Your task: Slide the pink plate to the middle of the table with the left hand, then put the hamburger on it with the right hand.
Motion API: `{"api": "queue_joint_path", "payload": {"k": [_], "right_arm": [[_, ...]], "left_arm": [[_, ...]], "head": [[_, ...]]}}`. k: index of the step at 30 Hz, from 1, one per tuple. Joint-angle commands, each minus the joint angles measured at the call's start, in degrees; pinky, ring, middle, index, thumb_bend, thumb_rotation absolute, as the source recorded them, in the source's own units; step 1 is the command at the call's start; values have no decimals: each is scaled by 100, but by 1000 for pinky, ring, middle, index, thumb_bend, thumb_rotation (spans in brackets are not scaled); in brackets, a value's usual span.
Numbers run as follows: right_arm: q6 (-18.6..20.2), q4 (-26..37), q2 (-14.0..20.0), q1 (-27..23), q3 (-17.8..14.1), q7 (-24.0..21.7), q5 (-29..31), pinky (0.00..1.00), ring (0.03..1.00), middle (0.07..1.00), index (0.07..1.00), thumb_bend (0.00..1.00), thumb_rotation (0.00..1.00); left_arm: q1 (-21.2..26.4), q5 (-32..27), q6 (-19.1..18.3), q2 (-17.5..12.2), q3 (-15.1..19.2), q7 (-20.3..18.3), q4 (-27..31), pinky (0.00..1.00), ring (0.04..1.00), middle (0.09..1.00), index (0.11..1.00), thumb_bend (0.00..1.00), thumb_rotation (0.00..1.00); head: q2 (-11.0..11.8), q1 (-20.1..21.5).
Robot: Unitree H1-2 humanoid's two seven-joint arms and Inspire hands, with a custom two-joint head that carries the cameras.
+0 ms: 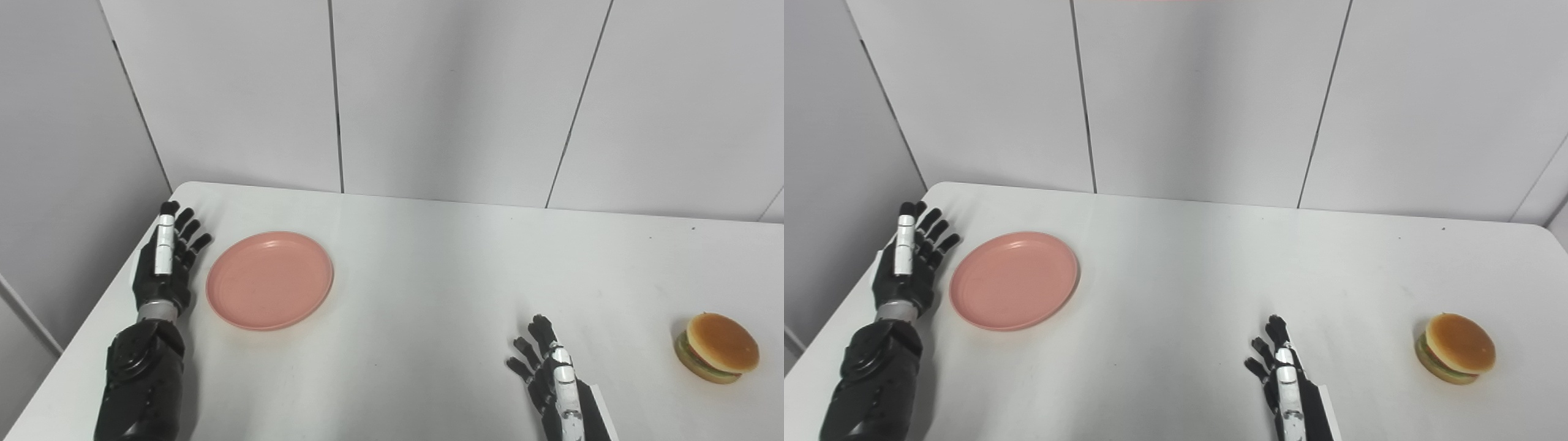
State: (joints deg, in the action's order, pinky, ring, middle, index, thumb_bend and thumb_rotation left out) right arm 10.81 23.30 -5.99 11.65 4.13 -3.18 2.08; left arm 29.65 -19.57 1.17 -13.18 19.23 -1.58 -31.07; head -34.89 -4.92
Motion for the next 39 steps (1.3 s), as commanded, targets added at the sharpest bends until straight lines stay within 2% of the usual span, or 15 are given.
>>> {"api": "queue_joint_path", "payload": {"k": [1,10,20,29,39], "right_arm": [[21,225,208,707,43,-71,25,876,922,974,954,668,1000],[26,216,190,698,59,-68,38,877,921,976,953,664,1000],[116,253,149,693,80,-42,34,879,918,978,956,665,1000],[80,249,150,700,101,-48,36,875,920,979,957,667,1000],[116,274,137,704,113,-34,32,873,918,979,954,662,1000]], "left_arm": [[175,-66,-81,-15,-41,-90,90,805,907,893,885,816,740],[133,-36,-319,139,-268,-124,387,789,909,886,878,875,724],[65,109,-249,297,-546,-221,359,770,904,884,854,875,716],[-46,324,-125,376,-790,-297,447,741,910,894,902,868,721],[-93,398,-180,767,-946,-206,556,758,905,887,887,891,690]], "head": [[6,-1],[4,22],[2,43],[-11,51],[-18,86]]}}
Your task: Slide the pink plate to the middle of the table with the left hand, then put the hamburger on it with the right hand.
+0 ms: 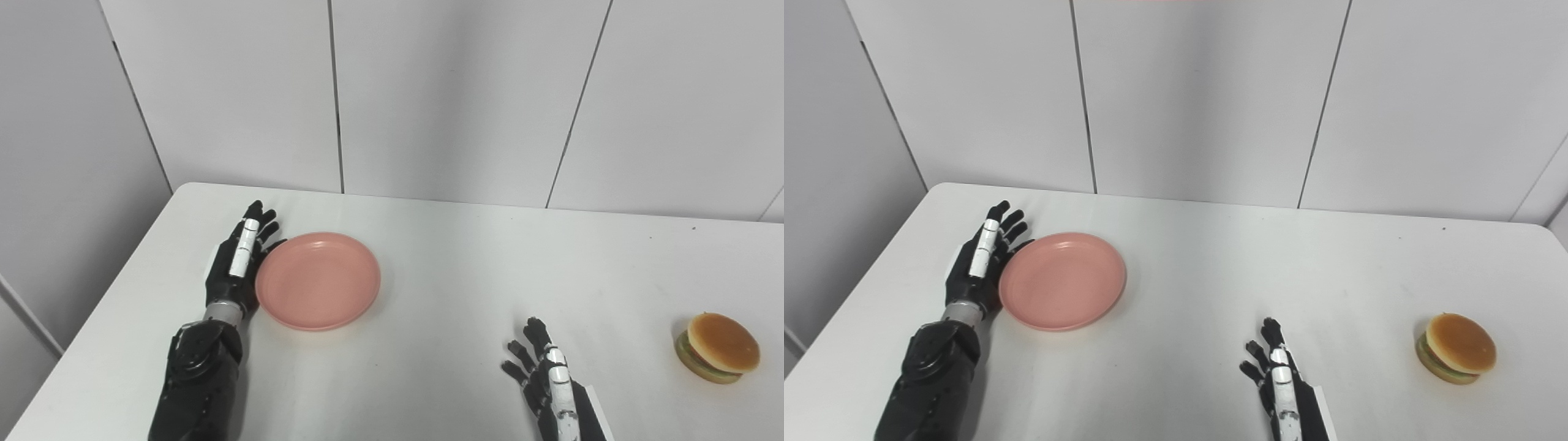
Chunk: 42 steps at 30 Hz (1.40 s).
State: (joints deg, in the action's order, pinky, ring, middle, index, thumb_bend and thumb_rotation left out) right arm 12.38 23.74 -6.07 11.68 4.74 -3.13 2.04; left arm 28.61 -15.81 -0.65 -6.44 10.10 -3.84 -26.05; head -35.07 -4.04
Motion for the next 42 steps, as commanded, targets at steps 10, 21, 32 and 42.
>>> {"api": "queue_joint_path", "payload": {"k": [10,21,32,42], "right_arm": [[-53,206,40,700,164,36,-47,864,916,974,956,673,1000],[-65,162,-38,711,472,251,-366,823,891,967,950,728,1000],[-202,-38,-134,691,792,512,-688,807,875,959,939,729,1000],[-244,-144,-201,662,1008,706,-893,792,883,961,943,695,1000]], "left_arm": [[-59,21,34,494,-14,178,-5,773,905,877,898,878,692],[-236,135,41,921,-87,409,41,762,906,901,946,872,720],[-411,100,198,1214,-178,265,259,790,924,918,978,806,713],[-331,181,185,1290,-330,304,308,829,910,901,973,835,700]], "head": [[8,388],[27,967],[289,1544],[281,1903]]}}
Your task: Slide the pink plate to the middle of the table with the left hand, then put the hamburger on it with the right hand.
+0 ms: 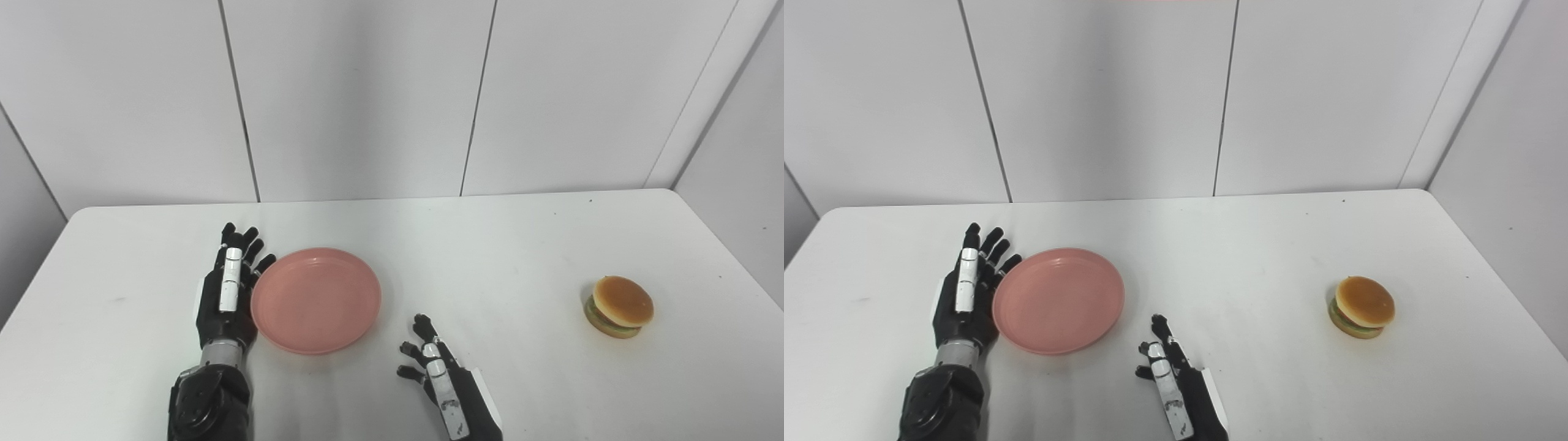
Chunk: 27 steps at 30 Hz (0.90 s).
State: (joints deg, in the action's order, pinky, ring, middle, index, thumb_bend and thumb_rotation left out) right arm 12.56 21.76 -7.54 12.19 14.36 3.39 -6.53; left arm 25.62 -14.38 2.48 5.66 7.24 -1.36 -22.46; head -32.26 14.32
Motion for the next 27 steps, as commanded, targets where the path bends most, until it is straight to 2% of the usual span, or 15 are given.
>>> {"api": "queue_joint_path", "payload": {"k": [1,11,16,19,23,27], "right_arm": [[-264,41,-64,609,60,73,-42,794,885,961,944,688,1000],[-397,-131,-143,550,218,226,-246,816,901,962,947,669,1000],[-494,-198,-175,544,221,259,-267,836,905,955,942,663,1000],[-724,-275,-228,557,184,380,-286,828,894,933,929,649,1000],[-958,-356,-246,558,162,509,-314,798,871,902,927,630,1000],[-1479,-483,-200,541,189,741,-550,772,847,879,923,582,1000]], "left_arm": [[-21,57,-134,83,-67,53,-48,824,909,903,976,831,706],[44,-11,-206,100,-187,-104,-81,789,937,914,974,833,725],[57,-55,-224,123,-182,-119,-89,798,946,917,971,841,717],[49,-72,-240,144,-176,-125,-84,802,943,918,974,856,704],[28,-50,-246,145,-182,-124,-84,786,935,912,970,817,719],[22,-81,-235,116,-158,-180,-135,805,940,919,972,813,727]], "head": [[-1,67],[-20,398],[-22,405],[-24,406],[-22,421],[-13,408]]}}
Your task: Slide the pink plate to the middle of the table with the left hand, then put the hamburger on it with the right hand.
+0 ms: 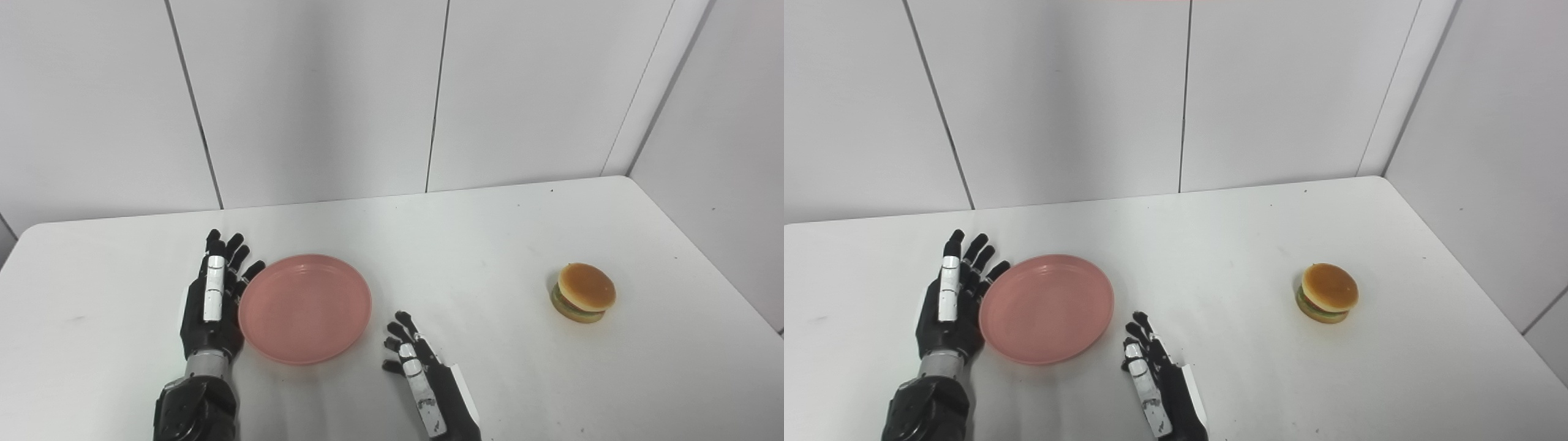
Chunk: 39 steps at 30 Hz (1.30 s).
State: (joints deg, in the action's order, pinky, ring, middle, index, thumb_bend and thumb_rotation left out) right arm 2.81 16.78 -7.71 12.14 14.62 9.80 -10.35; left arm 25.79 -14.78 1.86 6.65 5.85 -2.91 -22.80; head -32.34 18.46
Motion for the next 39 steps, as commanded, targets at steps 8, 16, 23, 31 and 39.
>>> {"api": "queue_joint_path", "payload": {"k": [8,16,23,31,39], "right_arm": [[-1576,127,6,430,115,423,-953,786,842,868,889,667,1000],[-1509,1200,542,44,-522,156,-1220,738,798,849,956,703,914],[-1704,1666,1652,-714,-1594,-379,-2267,678,814,863,892,761,977],[206,2655,2765,-1360,-2337,-2149,-3071,717,858,909,952,839,913],[597,2263,3330,-1695,-2657,-2719,-3615,724,853,887,878,924,792]], "left_arm": [[6,-58,-177,-39,32,-73,-151,846,953,933,982,819,736],[130,-79,-98,-30,61,-118,-436,811,945,921,974,830,714],[158,-132,-63,74,40,-109,-511,835,947,928,976,827,676],[147,-23,-50,77,-15,-47,-528,823,947,934,983,792,701],[139,28,-82,29,-18,-24,-492,826,942,936,987,754,709]], "head": [[-8,62],[54,126],[78,90],[57,39],[44,57]]}}
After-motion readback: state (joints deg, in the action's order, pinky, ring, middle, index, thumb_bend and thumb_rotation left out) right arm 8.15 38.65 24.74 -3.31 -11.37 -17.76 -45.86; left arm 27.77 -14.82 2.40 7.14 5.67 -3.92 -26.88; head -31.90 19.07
